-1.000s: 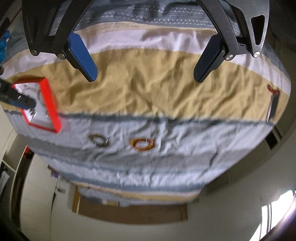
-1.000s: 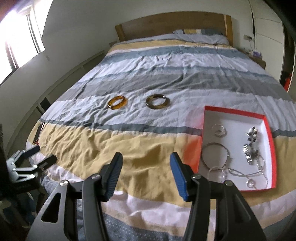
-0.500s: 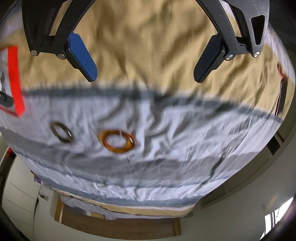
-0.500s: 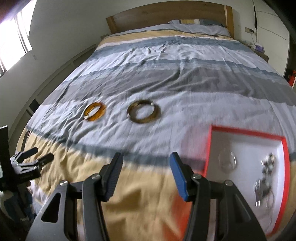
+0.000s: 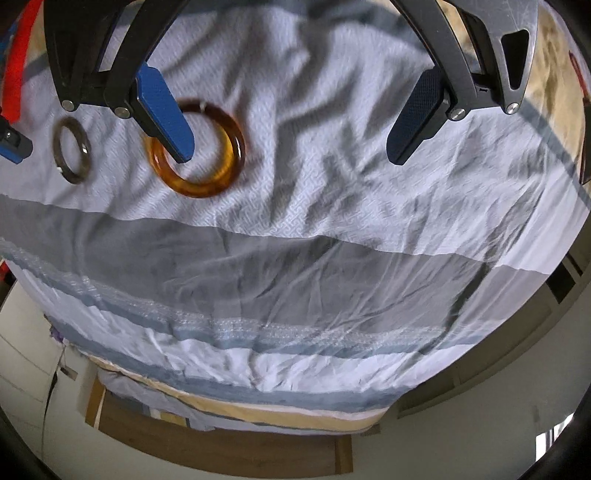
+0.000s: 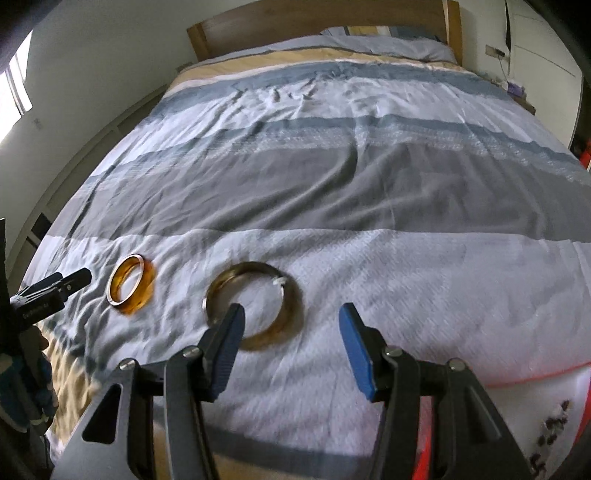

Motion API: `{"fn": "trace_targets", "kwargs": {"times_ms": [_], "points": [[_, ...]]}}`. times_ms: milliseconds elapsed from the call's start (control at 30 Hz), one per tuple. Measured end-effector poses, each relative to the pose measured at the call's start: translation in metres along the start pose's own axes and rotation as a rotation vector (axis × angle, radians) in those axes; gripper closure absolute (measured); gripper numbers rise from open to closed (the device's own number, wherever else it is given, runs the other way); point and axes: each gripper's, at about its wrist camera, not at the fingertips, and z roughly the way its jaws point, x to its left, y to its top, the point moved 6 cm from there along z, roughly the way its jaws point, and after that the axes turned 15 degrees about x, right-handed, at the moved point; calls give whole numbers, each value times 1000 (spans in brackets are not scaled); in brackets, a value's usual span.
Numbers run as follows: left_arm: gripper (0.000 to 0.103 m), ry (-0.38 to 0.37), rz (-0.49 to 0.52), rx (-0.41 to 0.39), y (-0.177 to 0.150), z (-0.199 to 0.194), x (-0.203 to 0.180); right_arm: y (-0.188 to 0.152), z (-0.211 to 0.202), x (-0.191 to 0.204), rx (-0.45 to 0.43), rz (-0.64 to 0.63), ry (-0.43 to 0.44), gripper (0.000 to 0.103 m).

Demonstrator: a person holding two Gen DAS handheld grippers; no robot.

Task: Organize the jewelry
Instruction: 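Grasp the amber bangle with the left tool while the right tool grasps the brown bangle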

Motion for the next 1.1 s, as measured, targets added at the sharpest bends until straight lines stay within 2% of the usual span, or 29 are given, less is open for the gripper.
{"fn": "trace_targets", "kwargs": {"times_ms": [100, 300, 633, 767, 867, 1000, 1100], "points": [[2, 28, 7, 23, 5, 17, -1, 7, 16, 0, 24, 11, 8, 52], [17, 21, 25, 74, 5, 47, -9, 10, 45, 4, 68, 3, -2, 52], [17, 34, 31, 63, 1, 63, -17, 10, 60, 15, 45, -31, -53, 53], [18, 43, 37, 41, 0, 62, -19, 10, 63, 20, 18, -44, -75, 68], [25, 44, 51, 21, -3, 60, -22, 11, 63, 23, 7, -44, -75, 75], [42, 50, 87, 3, -4, 57, -30, 12, 66, 25, 2, -46, -67, 83], [50, 50, 106, -4, -2, 57, -36, 13, 68, 26, -2, -48, -70, 87]]}}
